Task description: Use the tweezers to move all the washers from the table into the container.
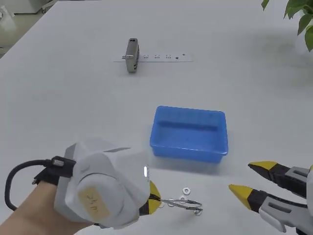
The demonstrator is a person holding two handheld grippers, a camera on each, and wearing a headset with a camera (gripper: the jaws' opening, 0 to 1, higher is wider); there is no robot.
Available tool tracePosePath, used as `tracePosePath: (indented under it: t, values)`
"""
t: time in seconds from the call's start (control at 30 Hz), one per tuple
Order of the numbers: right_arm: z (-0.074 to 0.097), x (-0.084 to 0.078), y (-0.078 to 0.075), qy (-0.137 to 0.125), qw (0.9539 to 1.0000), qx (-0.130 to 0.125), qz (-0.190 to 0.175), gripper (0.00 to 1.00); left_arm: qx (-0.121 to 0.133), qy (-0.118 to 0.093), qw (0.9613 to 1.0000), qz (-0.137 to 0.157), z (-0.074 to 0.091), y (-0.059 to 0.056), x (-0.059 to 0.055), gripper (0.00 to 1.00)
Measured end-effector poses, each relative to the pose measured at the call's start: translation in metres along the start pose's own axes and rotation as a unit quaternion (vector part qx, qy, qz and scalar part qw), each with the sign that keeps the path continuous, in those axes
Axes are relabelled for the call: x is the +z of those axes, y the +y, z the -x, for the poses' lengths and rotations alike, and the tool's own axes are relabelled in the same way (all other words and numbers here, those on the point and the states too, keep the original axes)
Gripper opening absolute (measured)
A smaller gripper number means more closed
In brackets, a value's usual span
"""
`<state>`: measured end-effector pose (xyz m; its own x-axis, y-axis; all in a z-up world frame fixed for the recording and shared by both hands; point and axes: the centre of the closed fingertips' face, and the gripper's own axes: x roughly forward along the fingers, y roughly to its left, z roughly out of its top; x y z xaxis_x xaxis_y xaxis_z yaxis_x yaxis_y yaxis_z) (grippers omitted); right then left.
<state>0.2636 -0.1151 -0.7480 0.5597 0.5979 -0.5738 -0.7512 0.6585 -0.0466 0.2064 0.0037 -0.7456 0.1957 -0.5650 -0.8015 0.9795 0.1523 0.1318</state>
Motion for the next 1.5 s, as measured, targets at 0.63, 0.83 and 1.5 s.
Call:
tracePosePath:
  t: [0.63, 0.83, 1.5]
  values:
    - [-0.018, 0.012, 0.062, 0.010, 0.9812, 0.156, 0.114, 0.24, -0.017, -0.020, 0.9982, -0.053, 0.001, 0.007, 0.044, 0.00]
    - [-0.042, -0.001, 0.084, 0.046, 0.9611, 0.218, 0.162, 0.23, -0.031, -0.021, 0.9972, -0.065, -0.001, 0.004, 0.049, 0.00]
    - [-0.044, -0.001, 0.095, 0.047, 0.9520, 0.226, 0.201, 0.06, -0.039, -0.065, 0.9968, -0.024, 0.010, 0.003, 0.056, 0.00]
